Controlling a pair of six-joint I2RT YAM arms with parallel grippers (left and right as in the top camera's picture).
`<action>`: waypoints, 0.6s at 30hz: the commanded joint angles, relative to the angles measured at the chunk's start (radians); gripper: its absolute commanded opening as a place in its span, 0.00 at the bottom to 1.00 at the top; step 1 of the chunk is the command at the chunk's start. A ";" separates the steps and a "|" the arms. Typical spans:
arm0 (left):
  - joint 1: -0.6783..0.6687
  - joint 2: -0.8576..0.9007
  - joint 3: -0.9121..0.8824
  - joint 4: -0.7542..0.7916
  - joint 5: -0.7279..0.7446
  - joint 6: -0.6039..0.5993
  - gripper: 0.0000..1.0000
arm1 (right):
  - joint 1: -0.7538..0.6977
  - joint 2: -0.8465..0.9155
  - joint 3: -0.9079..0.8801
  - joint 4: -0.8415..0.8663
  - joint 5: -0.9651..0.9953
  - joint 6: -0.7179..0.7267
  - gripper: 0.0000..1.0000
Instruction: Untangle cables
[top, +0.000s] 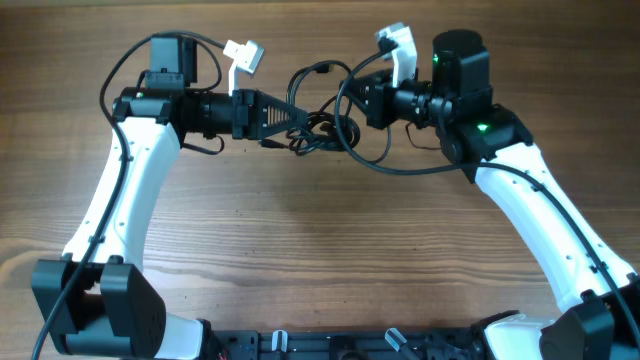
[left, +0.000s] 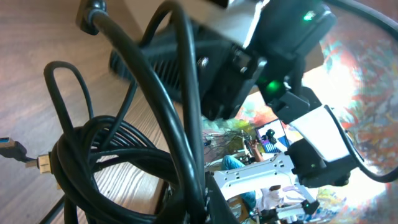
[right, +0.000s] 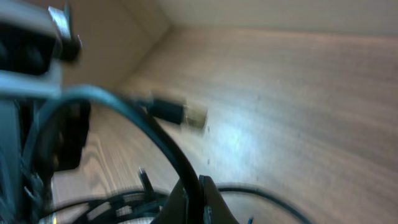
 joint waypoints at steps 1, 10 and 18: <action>-0.003 -0.016 0.014 -0.058 -0.058 0.025 0.04 | -0.039 -0.068 0.044 0.051 0.080 0.116 0.04; -0.003 -0.016 0.014 -0.097 -0.148 0.028 0.04 | -0.043 -0.197 0.071 0.204 0.313 0.238 0.04; -0.003 -0.015 0.014 -0.157 -0.315 0.024 0.04 | -0.043 -0.319 0.071 0.359 0.498 0.238 0.04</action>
